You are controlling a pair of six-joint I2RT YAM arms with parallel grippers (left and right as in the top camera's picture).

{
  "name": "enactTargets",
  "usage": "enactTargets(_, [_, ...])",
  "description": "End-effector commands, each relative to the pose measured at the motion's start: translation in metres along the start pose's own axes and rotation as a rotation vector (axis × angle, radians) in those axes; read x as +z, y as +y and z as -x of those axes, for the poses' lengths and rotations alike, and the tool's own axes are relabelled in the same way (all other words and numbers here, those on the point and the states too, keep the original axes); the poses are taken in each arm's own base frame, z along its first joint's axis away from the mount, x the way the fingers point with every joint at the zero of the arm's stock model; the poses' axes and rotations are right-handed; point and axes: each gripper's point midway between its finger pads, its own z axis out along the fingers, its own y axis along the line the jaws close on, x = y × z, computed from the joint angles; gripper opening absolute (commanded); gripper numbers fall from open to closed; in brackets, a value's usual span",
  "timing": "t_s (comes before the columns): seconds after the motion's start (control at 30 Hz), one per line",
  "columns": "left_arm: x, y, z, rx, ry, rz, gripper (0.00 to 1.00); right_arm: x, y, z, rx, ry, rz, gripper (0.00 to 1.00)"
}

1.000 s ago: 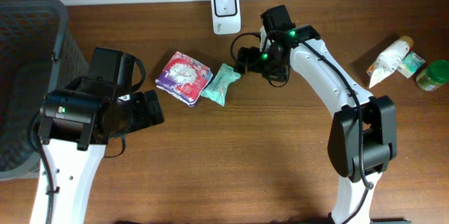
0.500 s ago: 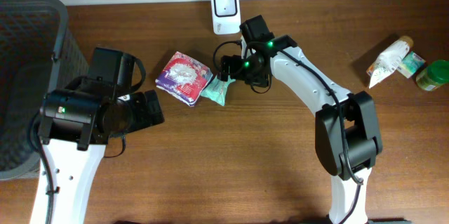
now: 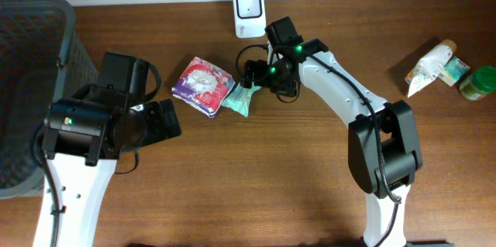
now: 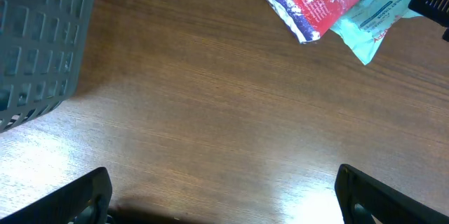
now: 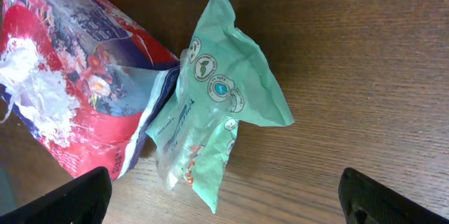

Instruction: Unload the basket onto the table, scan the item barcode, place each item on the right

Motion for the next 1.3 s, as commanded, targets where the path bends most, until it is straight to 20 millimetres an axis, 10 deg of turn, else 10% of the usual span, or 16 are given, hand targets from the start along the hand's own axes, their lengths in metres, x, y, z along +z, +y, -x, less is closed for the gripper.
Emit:
enactTargets(0.0, [-0.002,0.0,0.001,-0.008,-0.011,0.002,0.99,0.011,-0.006,-0.003,0.033,0.019,-0.006,0.99])
enactTargets(0.23, [-0.002,0.0,0.001,-0.008,-0.011,0.001,0.99,0.066,-0.018,-0.016,0.1,0.116,0.038,0.78])
enactTargets(0.53, [-0.002,0.0,0.001,-0.008,-0.011,0.001,0.99,0.069,-0.001,-0.021,-0.01,0.154,0.15,0.15])
enactTargets(0.63, [-0.002,0.0,0.001,-0.008,-0.011,0.002,0.99,0.067,0.0,-0.023,-0.039,0.165,0.164,0.09])
enactTargets(0.8, [-0.002,0.0,0.001,-0.008,-0.011,0.001,0.99,0.006,-0.005,-0.021,-0.178,0.137,-0.002,0.08])
enactTargets(0.93, [-0.002,0.0,0.001,-0.008,-0.011,0.001,0.99,-0.042,-0.083,-0.034,-0.072,0.127,-0.538,0.04])
enactTargets(1.13, [-0.002,0.0,0.001,-0.008,-0.011,0.001,0.99,-0.033,-0.102,-0.071,-0.082,0.188,-0.7,0.24])
enactTargets(1.17, [-0.002,0.0,0.001,-0.008,-0.011,0.002,0.99,-0.032,-0.102,-0.074,-0.087,0.194,-0.705,0.62])
enactTargets(1.27, [-0.002,0.0,0.001,-0.008,-0.011,0.001,0.99,-0.057,-0.106,-0.065,-0.107,0.176,-0.789,0.95])
